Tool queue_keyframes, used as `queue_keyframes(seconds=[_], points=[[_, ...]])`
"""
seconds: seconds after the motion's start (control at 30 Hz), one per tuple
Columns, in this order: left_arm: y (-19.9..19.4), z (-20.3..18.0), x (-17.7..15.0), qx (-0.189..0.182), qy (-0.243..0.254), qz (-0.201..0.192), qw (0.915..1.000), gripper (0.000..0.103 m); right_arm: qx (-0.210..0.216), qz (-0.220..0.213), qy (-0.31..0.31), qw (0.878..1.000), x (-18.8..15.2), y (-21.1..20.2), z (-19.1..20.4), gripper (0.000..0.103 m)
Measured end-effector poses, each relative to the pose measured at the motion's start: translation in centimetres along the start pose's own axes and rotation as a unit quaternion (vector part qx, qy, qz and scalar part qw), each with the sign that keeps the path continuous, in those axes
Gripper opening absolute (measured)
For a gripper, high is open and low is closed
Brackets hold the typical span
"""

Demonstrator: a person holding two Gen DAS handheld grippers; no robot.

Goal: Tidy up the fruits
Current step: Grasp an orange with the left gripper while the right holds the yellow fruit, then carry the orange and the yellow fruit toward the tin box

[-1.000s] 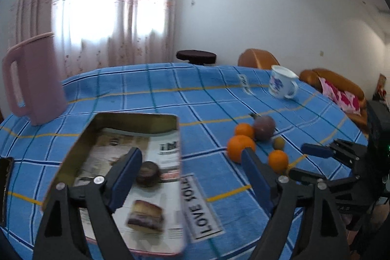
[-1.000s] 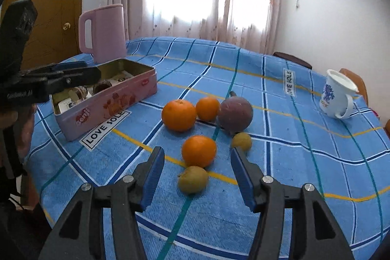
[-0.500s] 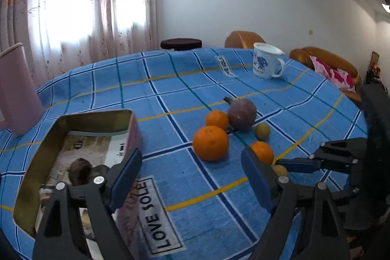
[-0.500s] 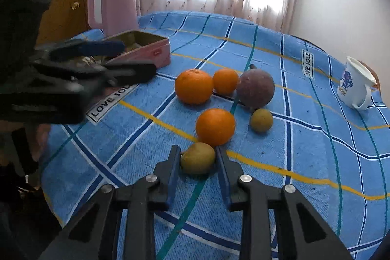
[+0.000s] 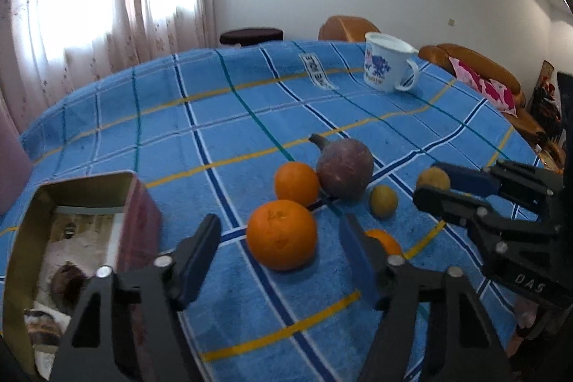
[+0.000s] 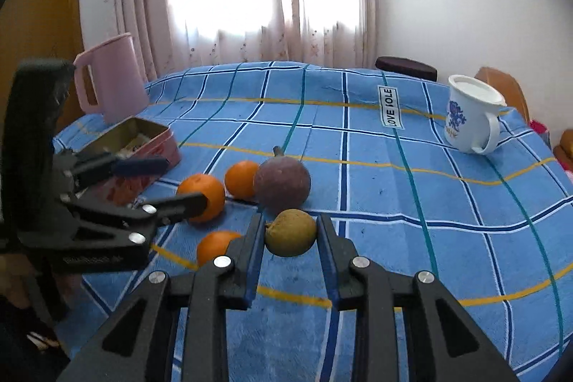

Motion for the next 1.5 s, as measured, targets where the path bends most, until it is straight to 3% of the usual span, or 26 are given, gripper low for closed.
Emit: queue_keyframes(seconds=[0.17, 0.33, 0.5, 0.77, 1.5], points=[[1.6, -0.2, -0.2, -0.012, -0.009, 0.028, 0.9995, 0.056, 0.004, 0.006, -0.002, 1.0, 0.0, 0.4, 0.0, 0.031], [1.6, 0.1, -0.2, -0.015, -0.017, 0.025, 0.9994, 0.049, 0.017, 0.001, 0.008, 1.0, 0.1, 0.3, -0.3, 0.031], [0.4, 0.1, 0.1, -0.013, -0.016, -0.006, 0.9998, 0.048, 0.019, -0.04, -0.002, 0.999, 0.5, -1.3, 0.1, 0.031], [-1.9, 0.8, 0.8, 0.012, -0.022, -0.066, 0.9975, 0.048, 0.023, -0.066, -0.01, 0.998, 0.8, -2.2, 0.6, 0.031], [-4.6, 0.7, 1.0, 0.046, -0.017, -0.125, 0.991, 0.048, 0.018, -0.119, -0.038, 0.992, 0.8, -4.2, 1.5, 0.031]])
Point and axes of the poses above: each gripper's, at about its wrist camera, not at the fingertips, and y roughly the way its jaws point, z to its left, x to its top, the point moved 7 cm from there along y, roughly the way its jaws point, and after that the axes turned 6 degrees about y, right-handed, at the moved point
